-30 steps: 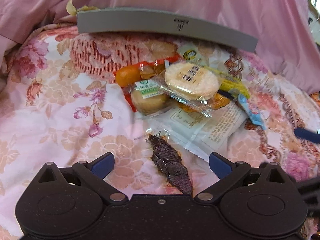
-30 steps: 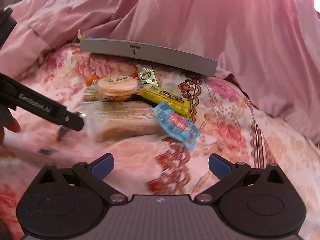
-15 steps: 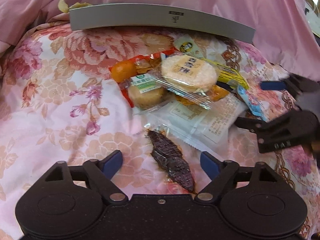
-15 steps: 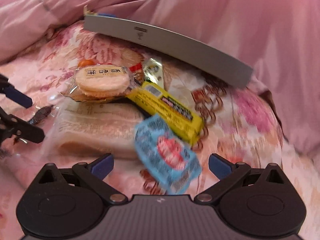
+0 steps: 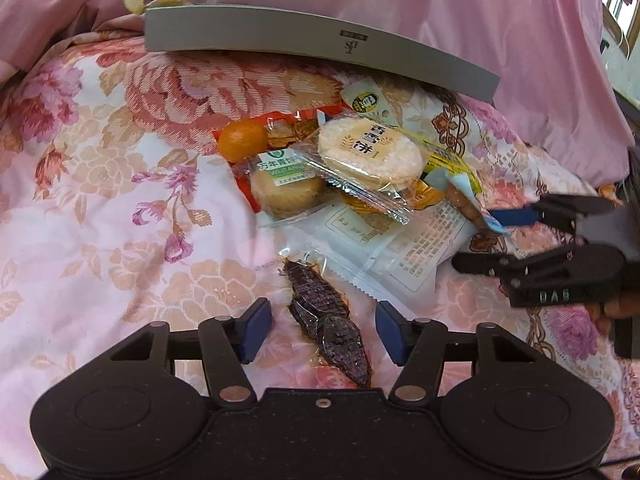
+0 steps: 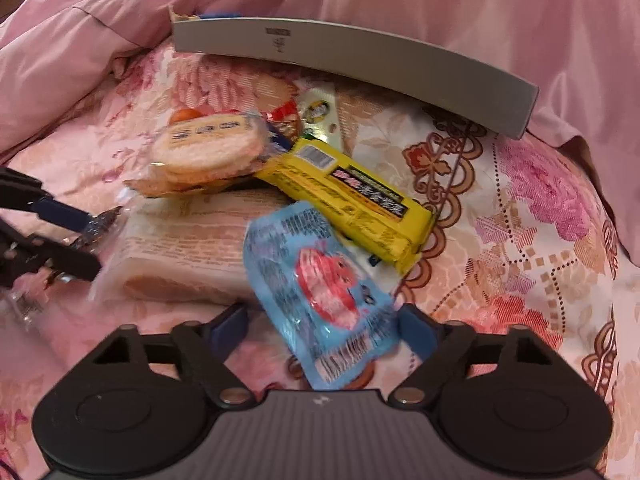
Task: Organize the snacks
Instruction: 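Grasp the blue candy packet with the right tool while the left tool approaches the dark jerky strip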
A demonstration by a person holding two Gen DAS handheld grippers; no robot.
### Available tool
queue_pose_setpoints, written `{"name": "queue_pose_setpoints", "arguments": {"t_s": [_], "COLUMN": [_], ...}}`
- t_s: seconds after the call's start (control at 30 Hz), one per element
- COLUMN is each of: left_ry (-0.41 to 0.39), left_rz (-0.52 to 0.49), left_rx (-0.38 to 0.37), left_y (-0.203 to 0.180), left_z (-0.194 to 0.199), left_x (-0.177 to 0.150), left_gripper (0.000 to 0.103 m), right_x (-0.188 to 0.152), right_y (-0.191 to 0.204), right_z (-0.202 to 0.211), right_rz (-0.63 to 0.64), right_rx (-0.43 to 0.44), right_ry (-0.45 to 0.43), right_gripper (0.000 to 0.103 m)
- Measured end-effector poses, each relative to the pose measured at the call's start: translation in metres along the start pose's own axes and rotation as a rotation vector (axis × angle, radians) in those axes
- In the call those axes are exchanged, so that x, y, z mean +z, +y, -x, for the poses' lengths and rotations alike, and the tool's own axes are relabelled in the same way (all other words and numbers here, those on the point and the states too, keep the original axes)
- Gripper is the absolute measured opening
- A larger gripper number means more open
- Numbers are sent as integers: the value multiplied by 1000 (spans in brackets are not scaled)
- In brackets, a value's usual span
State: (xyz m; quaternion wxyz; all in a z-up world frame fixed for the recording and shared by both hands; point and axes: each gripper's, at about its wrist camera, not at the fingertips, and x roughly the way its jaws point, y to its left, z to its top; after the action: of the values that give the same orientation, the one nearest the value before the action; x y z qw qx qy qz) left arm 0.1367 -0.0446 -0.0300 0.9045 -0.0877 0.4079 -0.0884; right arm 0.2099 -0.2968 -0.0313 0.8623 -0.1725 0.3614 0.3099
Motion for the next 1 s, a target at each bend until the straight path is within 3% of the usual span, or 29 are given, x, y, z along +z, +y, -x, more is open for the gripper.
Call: {"name": "queue_pose_setpoints", "arguments": {"t_s": [0.17, 0.3, 0.43, 0.6, 0.8, 0.87, 1.0], "left_ry": [-15, -35, -41, -25, -24, -24, -20], "left_rz": [19, 12, 18, -9, -25, -19, -3], "left_rx": [-24, -46, -66, -92, -96, -101, -103], "left_y": [10, 17, 20, 20, 20, 21, 24], "left_z": [9, 14, 14, 14, 13, 13, 15], "left_x": [-10, -19, -21, -20, -21, -21, -20], "left_gripper": [55, 50, 50, 58, 58, 58, 52], "right_x": [-9, -14, -13, -6, 7, 10, 10], "right_y": [33, 58, 59, 39, 23, 27, 37], "right_z": [15, 25, 32, 33, 15, 9, 1], "right_rz": [34, 25, -77, -278, -387, -370, -357], "right_rx": [-6, -41, -28, -4, 17, 15, -10], "right_ry": [-34, -78, -125, -193, -184, -172, -128], "right_gripper": [67, 69, 77, 87, 87, 87, 71]}}
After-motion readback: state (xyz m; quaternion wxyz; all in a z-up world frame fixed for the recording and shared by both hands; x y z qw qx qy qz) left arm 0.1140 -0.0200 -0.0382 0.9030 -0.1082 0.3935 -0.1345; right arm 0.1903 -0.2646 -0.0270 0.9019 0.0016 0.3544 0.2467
